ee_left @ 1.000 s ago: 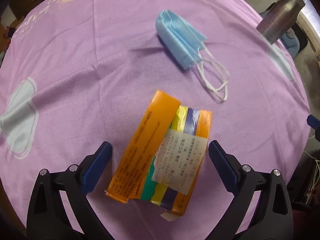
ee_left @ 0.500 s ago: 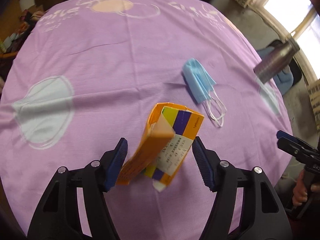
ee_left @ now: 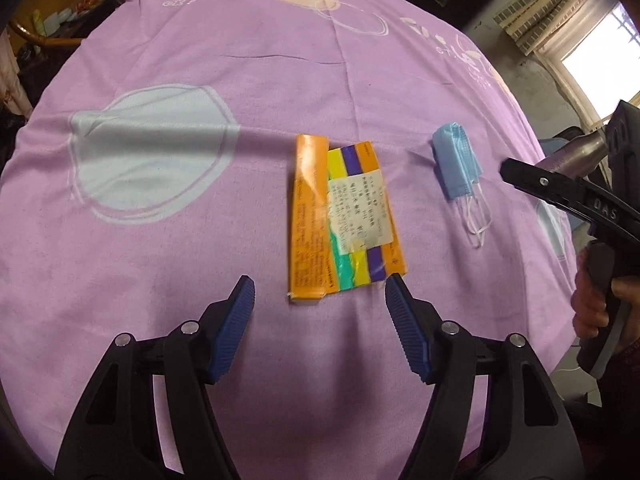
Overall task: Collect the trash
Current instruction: 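Lift the box with the left tool while the right tool grasps the blue mask, then carry the box in the left tool while the right tool carries the mask toward the wastebasket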
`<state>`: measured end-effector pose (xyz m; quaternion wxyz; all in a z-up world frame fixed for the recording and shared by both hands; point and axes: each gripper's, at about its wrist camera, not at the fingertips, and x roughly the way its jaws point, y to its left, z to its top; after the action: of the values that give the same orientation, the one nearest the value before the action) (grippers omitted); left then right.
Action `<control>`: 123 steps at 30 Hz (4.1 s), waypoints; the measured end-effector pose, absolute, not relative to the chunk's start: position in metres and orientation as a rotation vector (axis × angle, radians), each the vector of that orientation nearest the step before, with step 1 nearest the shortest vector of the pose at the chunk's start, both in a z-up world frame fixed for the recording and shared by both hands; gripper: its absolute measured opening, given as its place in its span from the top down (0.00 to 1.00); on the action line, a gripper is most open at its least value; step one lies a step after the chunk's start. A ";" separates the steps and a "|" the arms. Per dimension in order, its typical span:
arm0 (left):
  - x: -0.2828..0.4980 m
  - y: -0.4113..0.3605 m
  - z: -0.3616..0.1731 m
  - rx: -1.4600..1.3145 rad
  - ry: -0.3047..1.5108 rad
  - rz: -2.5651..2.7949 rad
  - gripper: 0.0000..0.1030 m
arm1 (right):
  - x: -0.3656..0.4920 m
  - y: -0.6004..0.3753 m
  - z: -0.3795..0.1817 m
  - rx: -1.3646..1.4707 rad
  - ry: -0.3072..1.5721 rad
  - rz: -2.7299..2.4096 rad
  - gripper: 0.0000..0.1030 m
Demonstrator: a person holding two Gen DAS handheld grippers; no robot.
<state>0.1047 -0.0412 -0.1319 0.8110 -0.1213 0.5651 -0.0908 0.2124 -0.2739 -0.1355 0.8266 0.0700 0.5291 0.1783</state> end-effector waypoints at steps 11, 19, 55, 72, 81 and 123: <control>0.159 -0.060 -0.160 -0.229 1.234 -0.194 0.14 | 0.226 -0.270 -0.134 0.129 1.136 0.335 0.27; 0.153 -0.034 -0.136 -0.283 1.162 -0.235 0.42 | 0.239 -0.259 -0.149 0.101 1.155 0.347 0.27; 0.139 -0.074 -0.015 -0.263 0.929 -0.226 0.42 | 0.178 -0.336 -0.044 0.201 0.822 0.405 0.89; 0.086 -0.081 0.000 -0.234 0.930 -0.201 0.42 | 0.120 -0.363 -0.065 0.278 0.882 0.418 0.89; 0.032 0.031 0.016 -0.289 0.864 -0.077 0.42 | 0.113 -0.256 -0.047 0.245 0.857 0.536 0.89; -0.262 0.318 -0.136 -0.720 1.059 0.617 0.35 | 0.010 0.061 0.010 -0.172 0.929 1.000 0.89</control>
<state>-0.2619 0.3180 -0.1357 0.7578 -0.3304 0.4862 0.2830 0.0101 0.0614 0.0103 0.7727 -0.0792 0.4285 0.4615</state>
